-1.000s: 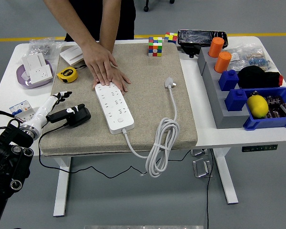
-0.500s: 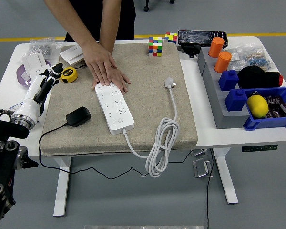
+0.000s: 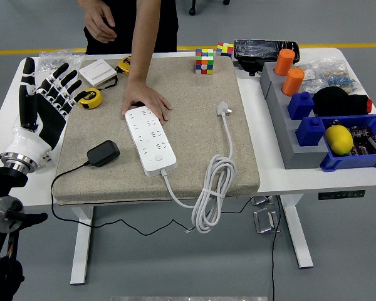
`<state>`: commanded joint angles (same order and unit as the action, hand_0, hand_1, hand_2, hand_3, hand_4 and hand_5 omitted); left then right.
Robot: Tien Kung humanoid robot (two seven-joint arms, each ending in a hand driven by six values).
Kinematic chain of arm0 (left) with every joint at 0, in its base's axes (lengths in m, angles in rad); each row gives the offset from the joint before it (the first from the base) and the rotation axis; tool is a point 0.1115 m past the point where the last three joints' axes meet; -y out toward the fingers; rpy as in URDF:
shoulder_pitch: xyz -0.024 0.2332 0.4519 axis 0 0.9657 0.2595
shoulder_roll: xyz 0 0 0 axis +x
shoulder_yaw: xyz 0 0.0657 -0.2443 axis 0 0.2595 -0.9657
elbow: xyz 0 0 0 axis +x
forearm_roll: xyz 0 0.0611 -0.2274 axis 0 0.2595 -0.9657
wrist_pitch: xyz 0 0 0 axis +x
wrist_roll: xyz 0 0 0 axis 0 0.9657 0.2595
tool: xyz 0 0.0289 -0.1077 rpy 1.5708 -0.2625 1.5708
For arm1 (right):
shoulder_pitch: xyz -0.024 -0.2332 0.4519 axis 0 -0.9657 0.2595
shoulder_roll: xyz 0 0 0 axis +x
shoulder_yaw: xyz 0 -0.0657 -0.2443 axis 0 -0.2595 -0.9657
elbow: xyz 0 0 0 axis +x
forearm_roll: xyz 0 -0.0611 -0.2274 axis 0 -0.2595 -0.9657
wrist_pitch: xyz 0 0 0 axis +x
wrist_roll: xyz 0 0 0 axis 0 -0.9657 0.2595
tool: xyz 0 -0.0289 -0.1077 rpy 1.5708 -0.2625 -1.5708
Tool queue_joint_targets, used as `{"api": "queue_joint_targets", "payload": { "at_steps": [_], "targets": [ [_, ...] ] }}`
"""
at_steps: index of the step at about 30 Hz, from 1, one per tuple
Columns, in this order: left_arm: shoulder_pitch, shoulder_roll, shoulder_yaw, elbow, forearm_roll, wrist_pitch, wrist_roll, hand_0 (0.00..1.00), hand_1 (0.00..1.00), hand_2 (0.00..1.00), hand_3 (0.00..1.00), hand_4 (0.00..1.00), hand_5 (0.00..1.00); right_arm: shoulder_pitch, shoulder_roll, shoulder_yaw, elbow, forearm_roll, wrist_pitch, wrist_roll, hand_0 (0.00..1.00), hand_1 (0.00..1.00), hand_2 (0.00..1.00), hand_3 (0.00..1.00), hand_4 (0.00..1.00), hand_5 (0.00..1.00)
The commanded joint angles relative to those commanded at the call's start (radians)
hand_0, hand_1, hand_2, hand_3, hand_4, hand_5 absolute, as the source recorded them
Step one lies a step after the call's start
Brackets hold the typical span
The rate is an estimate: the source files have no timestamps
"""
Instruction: Pick up the plug,place it near the board,insert it into the board,press the button
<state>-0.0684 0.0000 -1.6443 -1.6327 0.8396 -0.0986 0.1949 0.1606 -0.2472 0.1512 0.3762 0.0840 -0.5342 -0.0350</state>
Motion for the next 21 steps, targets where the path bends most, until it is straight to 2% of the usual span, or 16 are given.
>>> {"api": "queue_joint_targets", "payload": {
  "at_steps": [3, 6, 10, 21],
  "targets": [
    [0.014, 0.0, -0.006, -0.013, -0.102, -0.003, -0.003, 0.82, 0.879, 0.875, 0.884, 0.998, 0.998, 0.004, -0.001, 0.0, 0.0, 0.001, -0.001, 0.001, 0.817, 0.774, 0.747, 0.751, 0.998, 0.998],
    [0.027, 0.0, -0.008, -0.035, -0.08, -0.004, -0.007, 0.811, 0.867, 0.878, 0.908, 0.998, 0.998, 0.006, 0.001, 0.001, -0.001, 0.001, -0.001, 0.001, 0.817, 0.774, 0.746, 0.752, 0.998, 0.998],
    [0.051, 0.0, -0.006, -0.074, -0.001, -0.017, -0.013, 0.811, 0.867, 0.878, 0.908, 0.998, 0.998, 0.011, 0.003, -0.001, 0.0, -0.001, 0.0, 0.001, 0.817, 0.774, 0.746, 0.752, 0.998, 0.998],
    [0.062, 0.0, 0.0, -0.094, 0.087, -0.034, -0.011, 0.8, 0.822, 0.83, 0.92, 0.998, 0.998, 0.018, 0.001, -0.002, 0.003, -0.011, 0.0, 0.001, 0.818, 0.774, 0.748, 0.753, 0.998, 0.998]
  ]
}}
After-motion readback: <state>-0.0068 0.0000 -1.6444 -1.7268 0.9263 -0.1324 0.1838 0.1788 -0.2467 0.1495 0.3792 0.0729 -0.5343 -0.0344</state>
